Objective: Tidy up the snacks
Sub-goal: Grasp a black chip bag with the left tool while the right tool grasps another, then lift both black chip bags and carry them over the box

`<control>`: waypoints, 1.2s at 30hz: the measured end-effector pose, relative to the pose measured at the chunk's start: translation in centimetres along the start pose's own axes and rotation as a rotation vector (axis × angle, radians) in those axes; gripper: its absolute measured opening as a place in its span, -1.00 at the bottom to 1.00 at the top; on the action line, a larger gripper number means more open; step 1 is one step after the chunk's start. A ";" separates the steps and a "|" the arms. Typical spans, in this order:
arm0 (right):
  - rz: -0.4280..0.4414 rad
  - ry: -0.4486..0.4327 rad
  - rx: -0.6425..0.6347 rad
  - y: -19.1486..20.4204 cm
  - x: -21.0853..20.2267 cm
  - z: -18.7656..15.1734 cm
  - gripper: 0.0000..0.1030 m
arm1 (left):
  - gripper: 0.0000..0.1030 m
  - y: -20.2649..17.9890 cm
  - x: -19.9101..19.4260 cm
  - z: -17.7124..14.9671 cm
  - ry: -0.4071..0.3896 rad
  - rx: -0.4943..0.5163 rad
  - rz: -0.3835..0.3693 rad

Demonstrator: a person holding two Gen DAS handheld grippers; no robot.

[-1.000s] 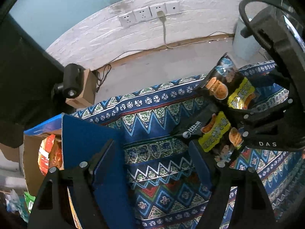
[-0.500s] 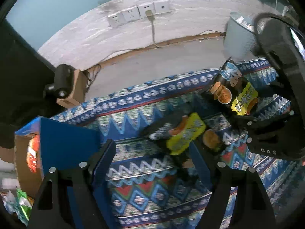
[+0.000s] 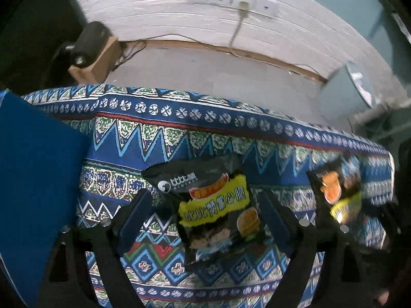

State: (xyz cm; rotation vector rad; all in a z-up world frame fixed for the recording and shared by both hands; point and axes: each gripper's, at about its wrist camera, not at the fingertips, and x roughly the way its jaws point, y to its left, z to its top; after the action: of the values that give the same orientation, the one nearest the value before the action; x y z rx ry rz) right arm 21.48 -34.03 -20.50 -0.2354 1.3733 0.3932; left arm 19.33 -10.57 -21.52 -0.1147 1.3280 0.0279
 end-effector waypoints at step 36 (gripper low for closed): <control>-0.014 -0.069 0.047 1.6 -3.4 1.2 0.29 | 0.18 -1.6 -3.0 -3.2 -0.074 0.279 0.073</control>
State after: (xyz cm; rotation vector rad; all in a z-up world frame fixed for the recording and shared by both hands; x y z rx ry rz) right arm 21.41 -32.61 -16.81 -0.1903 1.3107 0.3539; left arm 15.70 -12.38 -19.23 0.1702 1.2493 -0.0905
